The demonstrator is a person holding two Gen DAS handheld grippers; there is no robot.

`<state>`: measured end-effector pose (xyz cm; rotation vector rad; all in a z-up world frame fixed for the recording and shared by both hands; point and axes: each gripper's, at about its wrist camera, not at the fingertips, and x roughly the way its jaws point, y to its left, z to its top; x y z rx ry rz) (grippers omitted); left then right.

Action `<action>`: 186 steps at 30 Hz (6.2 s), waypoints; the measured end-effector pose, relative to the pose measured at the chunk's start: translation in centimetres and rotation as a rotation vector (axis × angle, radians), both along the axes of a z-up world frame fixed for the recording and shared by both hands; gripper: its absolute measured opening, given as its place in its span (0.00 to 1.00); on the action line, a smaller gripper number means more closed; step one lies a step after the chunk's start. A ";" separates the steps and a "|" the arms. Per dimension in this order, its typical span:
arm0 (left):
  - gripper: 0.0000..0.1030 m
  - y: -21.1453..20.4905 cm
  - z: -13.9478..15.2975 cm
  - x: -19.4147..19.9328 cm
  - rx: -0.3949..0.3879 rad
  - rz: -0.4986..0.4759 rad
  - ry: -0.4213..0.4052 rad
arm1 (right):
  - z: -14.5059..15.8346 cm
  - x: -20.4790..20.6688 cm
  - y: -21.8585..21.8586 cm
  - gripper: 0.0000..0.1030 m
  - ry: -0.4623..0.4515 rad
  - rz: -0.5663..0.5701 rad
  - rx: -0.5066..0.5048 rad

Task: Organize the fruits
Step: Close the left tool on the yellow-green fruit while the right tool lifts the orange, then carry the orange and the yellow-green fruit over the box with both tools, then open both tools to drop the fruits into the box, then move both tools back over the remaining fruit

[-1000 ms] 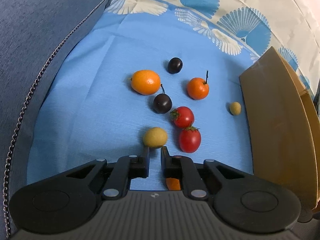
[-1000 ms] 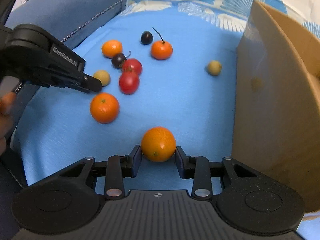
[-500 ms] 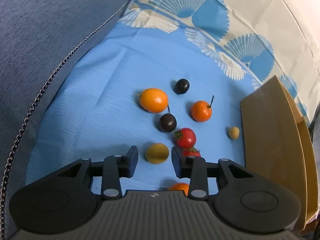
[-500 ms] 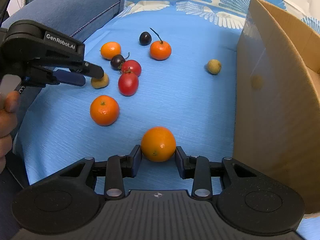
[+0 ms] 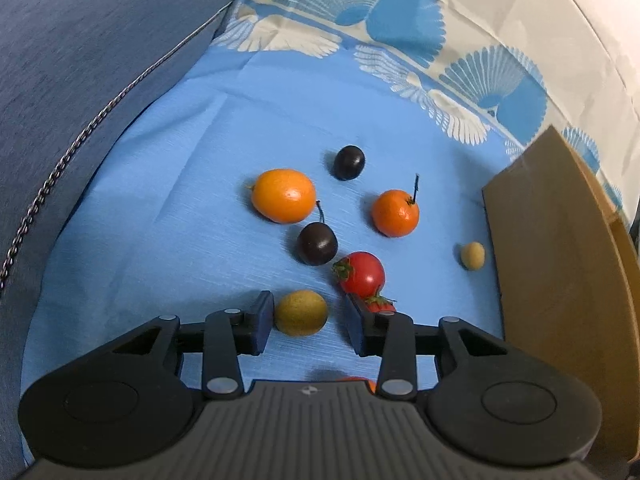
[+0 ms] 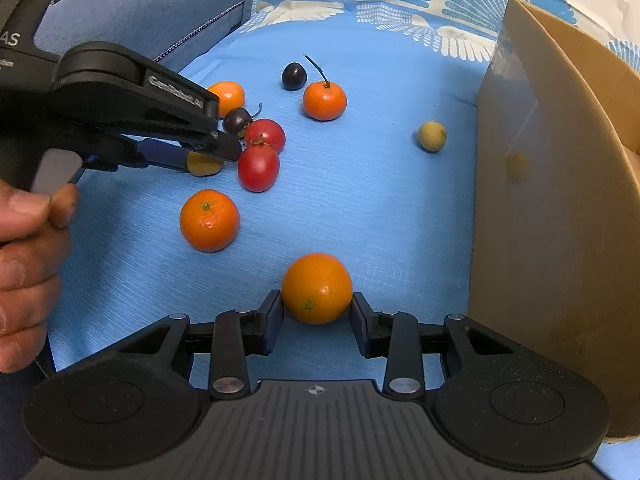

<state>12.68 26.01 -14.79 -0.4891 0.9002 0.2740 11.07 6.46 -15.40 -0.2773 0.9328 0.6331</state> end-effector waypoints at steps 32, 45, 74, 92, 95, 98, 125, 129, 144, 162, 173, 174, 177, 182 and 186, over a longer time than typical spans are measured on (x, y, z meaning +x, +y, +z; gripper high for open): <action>0.31 -2.8 9.4 -4.7 0.045 -0.036 -0.265 | 9.0 -3.0 -5.9 0.36 -0.287 -0.138 0.244; 0.31 -4.6 11.6 -3.7 0.044 -0.058 -0.292 | 11.9 -2.5 -11.2 0.36 -0.349 -0.232 0.325; 0.31 -16.7 9.7 -0.5 0.198 -0.355 -0.414 | 12.8 7.6 -27.8 0.36 -0.528 -0.544 0.332; 0.31 -23.2 8.8 -0.1 0.207 -0.526 -0.553 | 11.5 8.1 -28.2 0.36 -0.530 -0.503 0.234; 0.31 -23.9 8.6 -0.4 0.219 -0.562 -0.559 | 11.5 8.2 -27.3 0.36 -0.532 -0.480 0.222; 0.31 -24.5 8.3 -0.4 0.226 -0.582 -0.561 | 11.5 8.3 -26.6 0.36 -0.532 -0.469 0.217; 0.33 -25.1 7.7 -0.1 0.205 -0.628 -0.552 | 11.2 8.2 -25.6 0.37 -0.531 -0.418 0.190; 0.44 -25.3 7.6 0.0 0.213 -0.631 -0.536 | 11.2 8.4 -25.4 0.55 -0.531 -0.428 0.169; 0.38 -24.2 7.4 -0.8 0.368 -0.539 -0.526 | 11.2 7.6 -23.5 0.56 -0.550 -0.412 0.170; 0.13 -11.6 12.5 -2.2 0.575 -0.481 -0.444 | 12.6 4.4 -16.7 0.31 -0.502 -0.318 0.395; 0.13 -5.7 12.6 -3.0 0.371 -0.209 -0.442 | 11.9 2.4 -8.5 0.30 -0.457 -0.103 0.411; 0.13 -5.9 12.6 -2.9 0.380 -0.217 -0.439 | 11.8 2.3 -8.0 0.30 -0.448 -0.096 0.412; 0.14 -6.4 12.5 -2.5 0.388 -0.236 -0.428 | 11.3 2.6 -6.6 0.30 -0.409 -0.083 0.413; 0.14 -5.5 11.8 -1.2 0.354 -0.195 -0.411 | 10.5 2.5 -4.7 0.30 -0.370 -0.050 0.399; 0.15 -4.7 11.7 -0.8 0.339 -0.168 -0.392 | 9.9 2.9 -3.5 0.30 -0.339 -0.028 0.381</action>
